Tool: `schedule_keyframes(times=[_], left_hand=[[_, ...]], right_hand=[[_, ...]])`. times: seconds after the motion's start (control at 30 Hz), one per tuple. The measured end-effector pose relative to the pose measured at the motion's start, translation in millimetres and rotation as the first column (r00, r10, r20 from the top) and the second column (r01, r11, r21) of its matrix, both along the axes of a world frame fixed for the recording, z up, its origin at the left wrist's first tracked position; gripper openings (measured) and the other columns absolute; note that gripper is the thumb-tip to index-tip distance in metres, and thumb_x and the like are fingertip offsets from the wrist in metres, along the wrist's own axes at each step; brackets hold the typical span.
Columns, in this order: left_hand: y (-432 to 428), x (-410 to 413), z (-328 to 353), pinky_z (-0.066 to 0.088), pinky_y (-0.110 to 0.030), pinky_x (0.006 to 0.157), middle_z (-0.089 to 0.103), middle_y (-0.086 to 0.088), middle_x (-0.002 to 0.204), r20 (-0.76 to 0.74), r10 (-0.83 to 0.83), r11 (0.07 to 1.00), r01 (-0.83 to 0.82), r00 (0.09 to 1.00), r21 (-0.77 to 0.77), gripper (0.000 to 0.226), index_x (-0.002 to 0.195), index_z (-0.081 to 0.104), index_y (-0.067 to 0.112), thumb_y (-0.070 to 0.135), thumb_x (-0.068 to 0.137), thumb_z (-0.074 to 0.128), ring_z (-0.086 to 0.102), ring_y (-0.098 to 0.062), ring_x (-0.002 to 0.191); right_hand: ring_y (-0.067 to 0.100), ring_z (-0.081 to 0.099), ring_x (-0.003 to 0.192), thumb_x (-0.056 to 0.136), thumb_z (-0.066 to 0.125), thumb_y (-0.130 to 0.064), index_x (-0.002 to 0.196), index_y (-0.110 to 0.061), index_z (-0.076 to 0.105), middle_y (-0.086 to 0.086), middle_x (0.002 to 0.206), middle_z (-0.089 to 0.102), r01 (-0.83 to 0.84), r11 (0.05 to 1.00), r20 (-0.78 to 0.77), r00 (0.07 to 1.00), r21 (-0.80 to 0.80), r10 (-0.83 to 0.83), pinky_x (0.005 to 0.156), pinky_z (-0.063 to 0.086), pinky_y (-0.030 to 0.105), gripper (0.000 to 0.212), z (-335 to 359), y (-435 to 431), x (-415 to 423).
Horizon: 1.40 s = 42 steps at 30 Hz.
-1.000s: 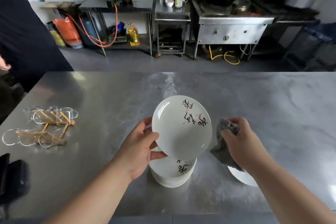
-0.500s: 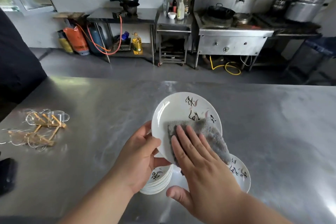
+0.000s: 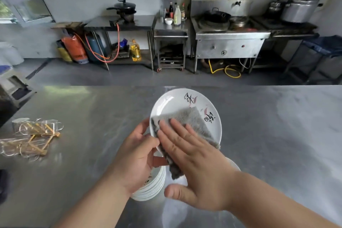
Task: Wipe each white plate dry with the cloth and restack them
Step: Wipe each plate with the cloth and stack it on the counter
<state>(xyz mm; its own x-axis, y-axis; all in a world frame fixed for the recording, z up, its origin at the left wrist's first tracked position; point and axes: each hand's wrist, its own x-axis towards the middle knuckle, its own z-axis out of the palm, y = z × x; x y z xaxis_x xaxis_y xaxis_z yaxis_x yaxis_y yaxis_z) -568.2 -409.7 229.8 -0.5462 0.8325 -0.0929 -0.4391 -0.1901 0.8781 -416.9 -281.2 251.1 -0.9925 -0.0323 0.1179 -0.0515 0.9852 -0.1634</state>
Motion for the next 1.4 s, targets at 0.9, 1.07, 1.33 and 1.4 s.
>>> schedule_keyframes(times=[0.9,1.07,1.33,1.4], left_hand=[[-0.5,-0.4,1.0,0.063,-0.047,0.061,0.075,-0.020,0.111,0.070,-0.025,1.000,0.026,0.997,-0.014,0.055,0.124,0.068,0.024,0.003,0.074,0.060,0.075,-0.032,0.088],[-4.8,-2.1,-3.3,0.064,-0.050,0.065,0.074,-0.020,0.113,0.088,-0.032,0.999,0.035,0.996,-0.035,0.053,0.117,0.073,0.029,0.001,0.075,0.056,0.073,-0.030,0.087],[-1.9,3.1,2.5,0.063,-0.048,0.062,0.074,-0.020,0.118,0.092,-0.064,0.998,0.064,0.994,0.000,0.057,0.127,0.066,0.023,0.004,0.074,0.065,0.075,-0.034,0.091],[0.6,1.0,3.8,0.062,-0.042,0.058,0.076,-0.019,0.114,0.113,-0.034,0.999,0.034,0.993,-0.003,0.055,0.126,0.068,0.024,0.002,0.076,0.059,0.076,-0.028,0.086]], right_hand=[[0.028,-0.012,0.160,0.090,0.006,-0.087,0.167,-0.024,-0.001,-0.001,0.174,-0.011,0.293,0.953,0.074,0.952,0.077,-0.298,0.130,0.007,0.051,0.099,8.2,-0.8,10.3],[0.030,0.002,0.161,0.092,0.009,-0.086,0.167,-0.025,0.012,-0.001,0.174,0.003,0.237,0.968,0.105,0.964,0.082,-0.244,0.128,0.017,0.055,0.097,-1.2,-14.3,18.1],[0.025,-0.023,0.158,0.087,-0.003,-0.087,0.166,-0.026,-0.008,-0.003,0.172,-0.019,0.379,0.917,0.077,0.918,0.128,-0.390,0.129,-0.002,0.050,0.100,18.5,16.7,8.3],[0.027,-0.011,0.161,0.090,0.004,-0.087,0.167,-0.023,0.002,-0.001,0.174,-0.008,0.273,0.961,0.079,0.958,0.035,-0.275,0.130,0.006,0.052,0.101,4.5,-9.4,16.7]])
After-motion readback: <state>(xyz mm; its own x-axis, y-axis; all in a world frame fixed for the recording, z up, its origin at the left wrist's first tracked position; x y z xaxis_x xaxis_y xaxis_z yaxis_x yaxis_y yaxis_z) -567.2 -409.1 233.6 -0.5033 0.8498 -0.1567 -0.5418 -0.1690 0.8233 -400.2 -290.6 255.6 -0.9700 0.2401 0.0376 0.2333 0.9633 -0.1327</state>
